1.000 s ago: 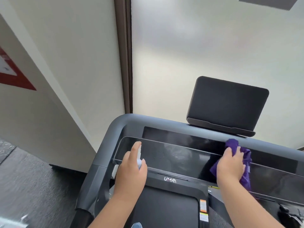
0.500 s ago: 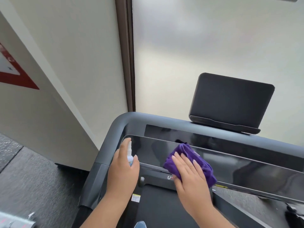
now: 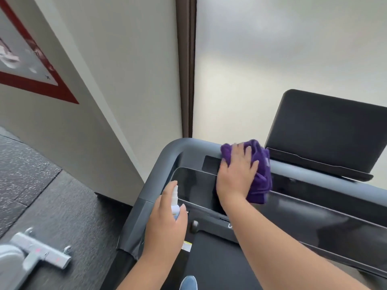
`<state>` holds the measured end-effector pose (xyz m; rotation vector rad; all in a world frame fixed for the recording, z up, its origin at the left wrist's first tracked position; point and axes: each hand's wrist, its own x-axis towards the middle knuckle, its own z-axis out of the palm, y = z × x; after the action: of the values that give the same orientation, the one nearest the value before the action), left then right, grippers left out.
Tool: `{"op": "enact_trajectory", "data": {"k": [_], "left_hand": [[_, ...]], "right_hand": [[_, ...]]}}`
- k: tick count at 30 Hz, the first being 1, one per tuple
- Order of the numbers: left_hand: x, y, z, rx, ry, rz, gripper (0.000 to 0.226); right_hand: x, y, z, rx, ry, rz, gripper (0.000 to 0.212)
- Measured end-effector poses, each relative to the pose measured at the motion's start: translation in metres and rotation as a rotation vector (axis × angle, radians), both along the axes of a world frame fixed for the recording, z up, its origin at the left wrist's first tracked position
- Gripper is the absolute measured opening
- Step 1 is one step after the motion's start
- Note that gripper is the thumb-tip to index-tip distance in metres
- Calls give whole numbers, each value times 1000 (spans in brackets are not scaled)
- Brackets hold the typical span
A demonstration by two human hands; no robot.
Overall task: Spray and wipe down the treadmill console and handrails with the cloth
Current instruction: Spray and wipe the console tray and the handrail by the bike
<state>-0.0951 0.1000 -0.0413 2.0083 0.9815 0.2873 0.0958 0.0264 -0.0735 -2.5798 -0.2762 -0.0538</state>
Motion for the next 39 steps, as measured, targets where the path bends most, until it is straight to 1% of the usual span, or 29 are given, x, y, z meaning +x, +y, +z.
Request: {"op": "enact_trajectory", "data": {"k": [2,3,5,7,9,12,14,16,21,25,29,33,36,39], "left_hand": [[4,1,-2,6,3,9,59],[7,1,-2,8,-6,12,60],[12,3,-2,15,-25,7,60],[16,4,-3,17,-41,-4,60],[17,3,-4,6,-54,-2,58],[17,3,2,-47,-81,39,55],[20,6,11,-18,-108,14,56],[25,11,20,21,-143,-31,59],[35,24,27,78,-167,-90,52],[34,25,26,33,-270,0,43],[30,22,20,-23,-257,15,45],[32,27,14,7,-231,-16,51],[34,31,13,1,-178,-40,48],[35,31,13,-1,-163,-15,44]], "right_hand": [[-32,22,-11,-45,-1,320,60],[-48,22,-16,-70,-11,448,59],[-76,2,-23,-88,-40,584,59],[-88,-35,-25,-71,-10,624,59],[-88,-80,-24,-81,-5,609,59],[-78,-148,-20,-74,-16,440,58],[-71,-183,-20,-91,7,364,58],[-63,-201,-19,-117,25,368,58],[-61,-194,-21,-126,58,330,59],[-60,-194,-19,-139,35,327,59],[-62,-192,-18,-135,44,319,59],[-63,-189,-17,-143,39,316,57],[-64,-191,-18,-151,43,305,57],[-64,-193,-20,-136,28,308,58]]}}
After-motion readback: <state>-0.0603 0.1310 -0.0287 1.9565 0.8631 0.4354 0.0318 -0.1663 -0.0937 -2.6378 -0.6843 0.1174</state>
